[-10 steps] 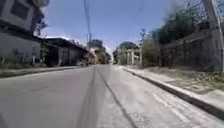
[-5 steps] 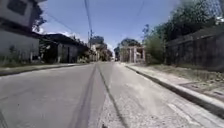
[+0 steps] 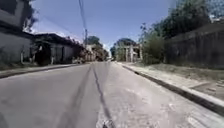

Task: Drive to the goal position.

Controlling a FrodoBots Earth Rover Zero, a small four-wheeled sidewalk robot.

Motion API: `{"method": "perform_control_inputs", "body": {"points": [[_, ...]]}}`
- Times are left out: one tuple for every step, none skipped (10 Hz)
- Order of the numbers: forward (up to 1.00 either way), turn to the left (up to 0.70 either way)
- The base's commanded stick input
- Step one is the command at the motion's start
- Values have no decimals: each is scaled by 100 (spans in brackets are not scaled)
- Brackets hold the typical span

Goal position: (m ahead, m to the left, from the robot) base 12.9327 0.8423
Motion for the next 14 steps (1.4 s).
{"method": "perform_control_inputs", "body": {"points": [[100, 0], [100, 0], [100, 0], [100, 0], [100, 0], [100, 0], [100, 0], [100, 0], [100, 0], [100, 0], [100, 0], [100, 0], [100, 0], [100, 0]]}}
